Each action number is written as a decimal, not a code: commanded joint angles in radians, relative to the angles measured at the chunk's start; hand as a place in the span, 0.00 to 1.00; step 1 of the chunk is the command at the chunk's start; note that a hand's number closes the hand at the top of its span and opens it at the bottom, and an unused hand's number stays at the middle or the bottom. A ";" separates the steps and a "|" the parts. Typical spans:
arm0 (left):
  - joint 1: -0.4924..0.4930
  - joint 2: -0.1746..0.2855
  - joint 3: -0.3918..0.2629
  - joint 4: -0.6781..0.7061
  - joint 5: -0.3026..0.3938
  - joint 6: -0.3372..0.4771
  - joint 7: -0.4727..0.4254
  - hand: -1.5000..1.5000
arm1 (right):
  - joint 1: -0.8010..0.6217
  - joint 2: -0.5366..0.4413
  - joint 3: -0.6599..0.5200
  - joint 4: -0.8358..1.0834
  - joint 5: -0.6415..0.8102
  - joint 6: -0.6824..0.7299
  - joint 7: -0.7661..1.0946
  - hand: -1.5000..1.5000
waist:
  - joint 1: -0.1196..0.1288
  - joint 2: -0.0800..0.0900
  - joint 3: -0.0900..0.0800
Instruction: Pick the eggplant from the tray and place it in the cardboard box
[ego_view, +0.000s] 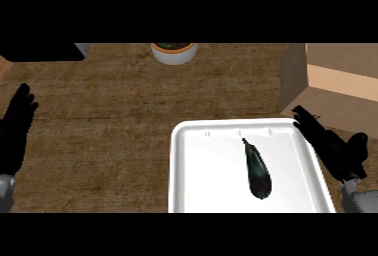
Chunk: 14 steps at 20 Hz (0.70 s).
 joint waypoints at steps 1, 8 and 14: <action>-0.042 -0.072 -0.003 0.106 -0.030 -0.013 -0.046 0.50 | 0.066 -0.012 -0.014 -0.148 0.052 -0.101 0.094 1.00 | 0.015 -0.018 0.008; 0.041 -0.165 -0.047 0.108 0.019 0.007 -0.054 0.50 | 0.070 -0.269 0.042 -0.112 0.507 -0.340 0.251 1.00 | -0.005 -0.015 -0.015; 0.028 -0.209 -0.019 0.209 0.040 -0.030 -0.129 0.50 | 0.236 -0.130 0.089 -0.403 0.730 -0.663 0.451 0.00 | -0.015 -0.024 0.002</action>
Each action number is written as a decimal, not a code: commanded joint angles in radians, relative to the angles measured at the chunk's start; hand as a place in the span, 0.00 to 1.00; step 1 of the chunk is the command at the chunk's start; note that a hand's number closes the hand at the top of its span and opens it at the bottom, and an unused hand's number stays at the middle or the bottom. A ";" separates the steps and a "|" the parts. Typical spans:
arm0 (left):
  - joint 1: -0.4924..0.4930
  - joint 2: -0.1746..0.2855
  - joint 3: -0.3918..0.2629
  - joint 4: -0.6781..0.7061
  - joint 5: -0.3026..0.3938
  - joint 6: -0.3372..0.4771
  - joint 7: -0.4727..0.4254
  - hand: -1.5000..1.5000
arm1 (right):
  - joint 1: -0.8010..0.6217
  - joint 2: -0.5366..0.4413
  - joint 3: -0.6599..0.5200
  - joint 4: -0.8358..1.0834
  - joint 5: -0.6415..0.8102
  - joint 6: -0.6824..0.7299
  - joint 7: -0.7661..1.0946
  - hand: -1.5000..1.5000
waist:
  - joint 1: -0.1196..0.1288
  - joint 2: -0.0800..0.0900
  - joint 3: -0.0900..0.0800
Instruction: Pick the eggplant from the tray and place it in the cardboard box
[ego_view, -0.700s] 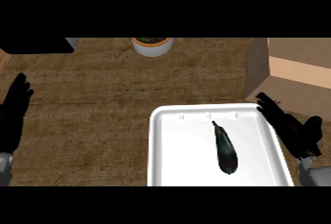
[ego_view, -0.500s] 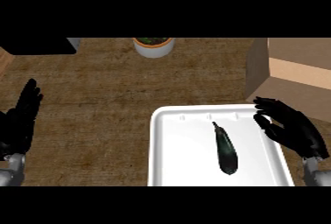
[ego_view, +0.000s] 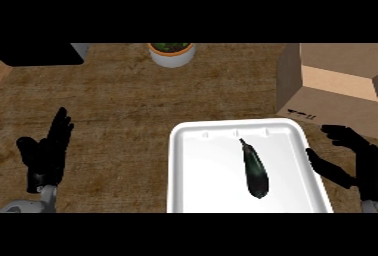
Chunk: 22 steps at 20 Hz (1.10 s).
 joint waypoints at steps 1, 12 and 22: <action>-0.045 -0.035 -0.010 0.052 -0.011 -0.007 -0.015 0.50 | 0.057 -0.017 0.089 -0.181 0.249 -0.107 0.210 0.00 | 0.010 0.000 0.004; -0.036 -0.070 -0.005 0.115 -0.017 -0.055 -0.082 0.50 | -0.082 -0.145 0.094 -0.545 0.149 0.443 0.910 0.00 | 0.050 0.005 0.006; -0.104 -0.120 -0.011 0.197 -0.045 -0.052 -0.099 0.50 | -0.293 -0.060 0.198 -0.400 0.025 0.586 1.095 0.00 | 0.066 0.012 0.004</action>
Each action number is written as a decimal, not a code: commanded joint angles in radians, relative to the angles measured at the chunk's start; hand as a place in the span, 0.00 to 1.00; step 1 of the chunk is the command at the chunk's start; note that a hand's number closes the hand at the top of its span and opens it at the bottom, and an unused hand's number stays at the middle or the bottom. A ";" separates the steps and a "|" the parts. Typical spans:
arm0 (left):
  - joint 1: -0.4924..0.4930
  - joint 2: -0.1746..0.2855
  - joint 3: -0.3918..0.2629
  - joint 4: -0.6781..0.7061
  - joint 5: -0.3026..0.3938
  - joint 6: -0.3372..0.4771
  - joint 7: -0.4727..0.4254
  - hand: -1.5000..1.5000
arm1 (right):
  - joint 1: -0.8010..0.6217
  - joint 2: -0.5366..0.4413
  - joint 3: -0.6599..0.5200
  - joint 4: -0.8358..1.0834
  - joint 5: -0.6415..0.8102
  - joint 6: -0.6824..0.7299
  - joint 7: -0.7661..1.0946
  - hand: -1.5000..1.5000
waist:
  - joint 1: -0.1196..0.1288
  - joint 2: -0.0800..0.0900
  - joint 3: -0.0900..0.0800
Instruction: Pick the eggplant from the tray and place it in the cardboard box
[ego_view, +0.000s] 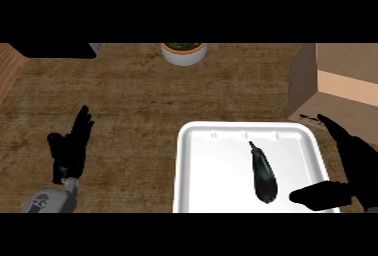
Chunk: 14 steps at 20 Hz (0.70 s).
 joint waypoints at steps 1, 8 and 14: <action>-0.009 -0.045 -0.034 -0.010 -0.040 0.046 0.000 0.50 | -0.100 0.052 0.063 0.060 -0.021 0.103 0.271 0.00 | 0.011 0.000 0.000; 0.010 -0.039 -0.015 -0.003 -0.036 0.034 -0.017 0.50 | -0.159 0.111 0.064 0.242 -0.088 0.139 0.278 0.00 | 0.011 -0.001 -0.001; 0.046 -0.015 -0.010 -0.048 -0.027 0.012 0.024 0.50 | -0.200 0.220 0.112 0.328 -0.034 0.116 0.278 0.00 | 0.001 -0.006 0.001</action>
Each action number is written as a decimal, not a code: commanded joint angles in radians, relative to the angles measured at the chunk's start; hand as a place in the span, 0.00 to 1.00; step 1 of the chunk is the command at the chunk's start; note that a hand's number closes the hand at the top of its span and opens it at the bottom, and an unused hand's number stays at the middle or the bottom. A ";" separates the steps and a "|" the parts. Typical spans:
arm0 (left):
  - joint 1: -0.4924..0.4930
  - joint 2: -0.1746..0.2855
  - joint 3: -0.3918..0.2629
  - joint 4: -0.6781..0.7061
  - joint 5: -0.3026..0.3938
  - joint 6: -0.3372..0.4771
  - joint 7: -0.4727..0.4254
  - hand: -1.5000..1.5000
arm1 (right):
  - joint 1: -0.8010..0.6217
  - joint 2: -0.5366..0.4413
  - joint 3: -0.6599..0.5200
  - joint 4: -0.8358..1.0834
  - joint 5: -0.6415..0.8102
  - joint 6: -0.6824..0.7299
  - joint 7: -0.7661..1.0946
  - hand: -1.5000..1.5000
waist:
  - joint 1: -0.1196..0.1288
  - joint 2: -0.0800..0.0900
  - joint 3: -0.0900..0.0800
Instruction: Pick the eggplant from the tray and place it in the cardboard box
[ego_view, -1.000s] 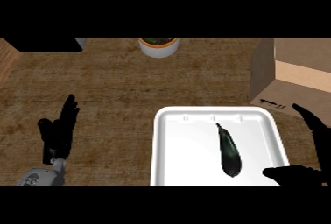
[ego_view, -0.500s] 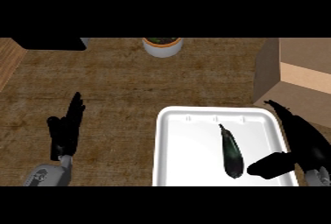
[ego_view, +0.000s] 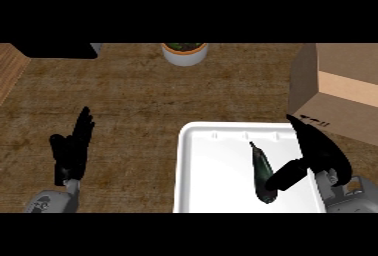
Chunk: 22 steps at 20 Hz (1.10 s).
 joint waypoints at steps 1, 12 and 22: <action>-0.028 -0.011 0.009 0.032 -0.008 0.003 -0.007 0.50 | -0.095 0.064 -0.019 0.071 -0.009 0.061 0.238 0.00 | -0.013 0.001 -0.001; -0.018 -0.004 0.038 0.060 -0.014 -0.003 -0.018 0.50 | -0.116 0.155 0.000 0.191 0.070 0.093 0.238 0.00 | -0.031 -0.004 -0.001; 0.019 -0.023 0.024 -0.014 -0.019 -0.001 -0.008 0.50 | -0.123 0.244 -0.035 0.328 0.149 0.082 0.238 0.00 | -0.021 -0.005 0.001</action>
